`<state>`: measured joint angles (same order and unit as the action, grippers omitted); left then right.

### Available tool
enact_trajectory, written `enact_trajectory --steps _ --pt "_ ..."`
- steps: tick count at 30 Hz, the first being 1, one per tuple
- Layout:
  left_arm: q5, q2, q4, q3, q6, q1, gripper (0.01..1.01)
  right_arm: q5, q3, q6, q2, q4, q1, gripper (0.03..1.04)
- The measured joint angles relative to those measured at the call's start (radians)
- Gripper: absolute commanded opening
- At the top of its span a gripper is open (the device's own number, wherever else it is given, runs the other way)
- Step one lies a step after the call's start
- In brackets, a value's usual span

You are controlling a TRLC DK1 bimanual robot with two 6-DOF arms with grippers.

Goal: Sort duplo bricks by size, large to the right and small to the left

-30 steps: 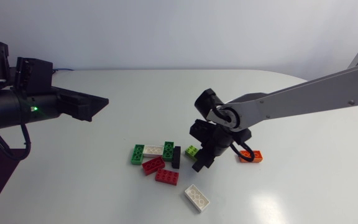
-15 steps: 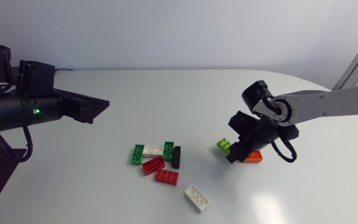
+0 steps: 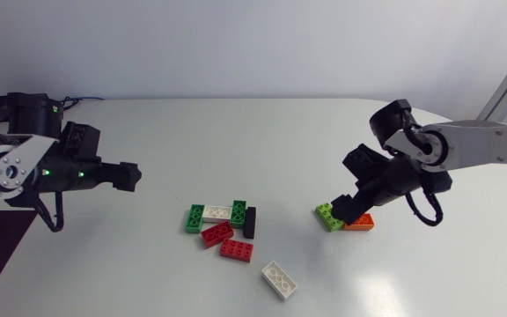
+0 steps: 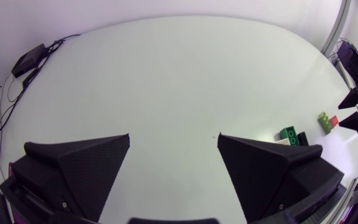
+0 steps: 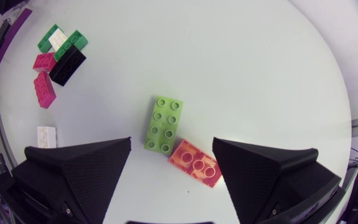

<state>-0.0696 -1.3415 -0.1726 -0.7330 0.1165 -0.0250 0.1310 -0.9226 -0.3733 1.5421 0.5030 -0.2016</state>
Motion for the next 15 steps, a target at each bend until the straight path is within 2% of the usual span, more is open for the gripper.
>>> enact_trajectory --steps 3,5,7,9,10,12,15 --pt "0.004 -0.006 -0.013 0.018 0.091 0.001 0.970 0.001 0.000 0.000 -0.028 0.007 0.000 1.00" --pt "0.003 -0.006 -0.039 0.034 0.205 -0.011 0.907 0.001 0.000 0.000 -0.034 0.013 0.000 1.00" --pt "-0.013 -0.010 -0.079 0.040 0.320 -0.024 0.739 0.011 0.002 0.005 -0.037 0.015 0.000 1.00" --pt "-0.072 -0.014 -0.137 0.040 0.428 -0.026 0.466 0.019 0.011 0.011 -0.045 0.015 -0.001 1.00" --pt "-0.105 -0.016 -0.175 0.040 0.491 -0.026 0.292 0.019 0.018 0.014 -0.051 0.015 -0.001 1.00" --pt "-0.138 -0.024 -0.243 0.039 0.608 -0.029 0.215 0.020 0.028 0.014 -0.058 0.016 -0.001 1.00" --pt "-0.164 -0.029 -0.322 0.027 0.777 -0.034 0.170 0.020 0.031 0.015 -0.059 0.019 -0.001 1.00"
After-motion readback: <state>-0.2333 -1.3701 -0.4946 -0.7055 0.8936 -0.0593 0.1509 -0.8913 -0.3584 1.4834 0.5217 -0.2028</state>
